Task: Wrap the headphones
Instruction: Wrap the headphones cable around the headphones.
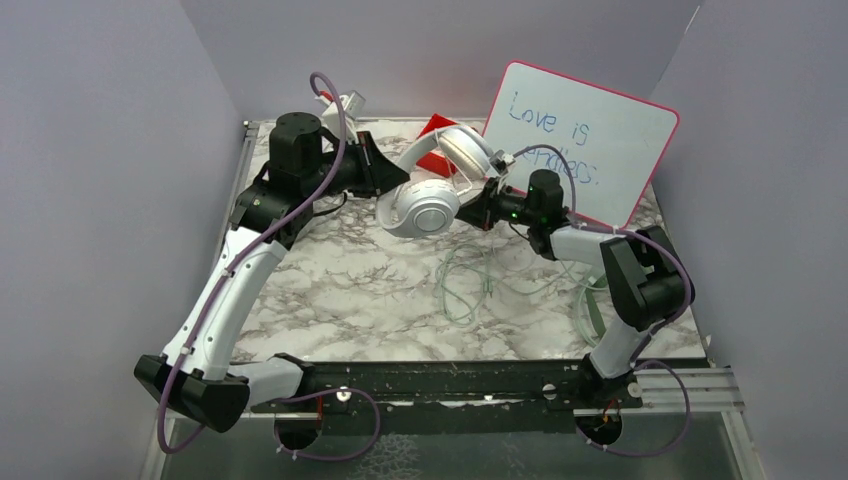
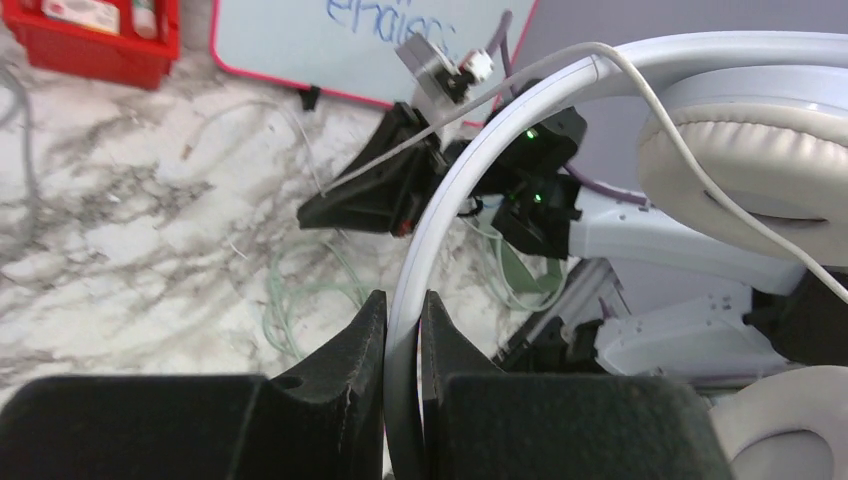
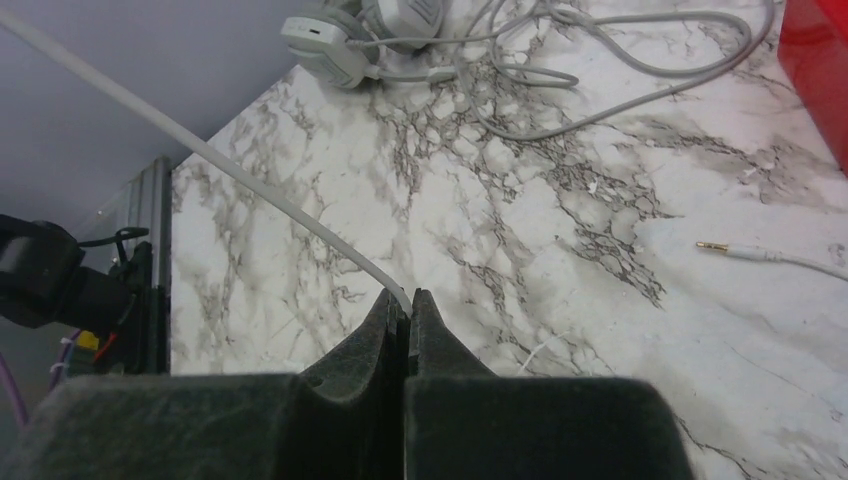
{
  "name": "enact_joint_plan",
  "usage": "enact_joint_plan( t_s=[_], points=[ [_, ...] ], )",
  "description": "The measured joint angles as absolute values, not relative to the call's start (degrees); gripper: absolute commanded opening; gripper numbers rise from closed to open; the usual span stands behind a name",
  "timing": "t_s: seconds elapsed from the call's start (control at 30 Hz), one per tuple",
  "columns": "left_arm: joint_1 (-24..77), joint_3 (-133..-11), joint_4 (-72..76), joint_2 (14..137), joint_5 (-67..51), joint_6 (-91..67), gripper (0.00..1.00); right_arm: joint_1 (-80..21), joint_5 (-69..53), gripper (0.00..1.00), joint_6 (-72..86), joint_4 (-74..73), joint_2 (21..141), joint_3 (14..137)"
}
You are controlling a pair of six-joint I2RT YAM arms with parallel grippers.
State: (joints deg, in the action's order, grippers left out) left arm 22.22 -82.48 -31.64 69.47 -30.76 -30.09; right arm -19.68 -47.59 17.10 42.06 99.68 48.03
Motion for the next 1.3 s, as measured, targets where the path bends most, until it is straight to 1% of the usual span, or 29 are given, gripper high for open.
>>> enact_joint_plan(
  t_s=[0.27,0.53,0.73,1.0,1.1,1.3],
  points=[
    [22.26,-79.83,-22.17,68.45,-19.44,-26.13,0.00,-20.40,-49.93,0.01,24.10,46.48,101.47,48.62],
    [22.31,-74.50,-7.86,68.23,-9.72,-20.25,0.00,-24.75,-50.76,0.01,28.34,46.48,102.35,52.38],
    [22.52,-73.14,-2.61,68.42,-2.26,-17.06,0.00,-27.99,-50.52,0.01,34.35,48.75,102.35,53.56],
    [22.63,-72.62,3.16,70.76,7.75,-16.16,0.00,-33.71,-45.98,0.05,44.10,54.19,102.39,54.85],
    [22.74,-72.62,5.32,72.95,11.46,-14.98,0.00,-35.79,-43.66,0.09,48.66,57.98,102.45,54.26],
    [22.90,-74.37,8.14,78.11,15.77,-12.43,0.00,-39.66,-39.88,0.10,52.71,62.13,102.54,52.75]
  ],
)
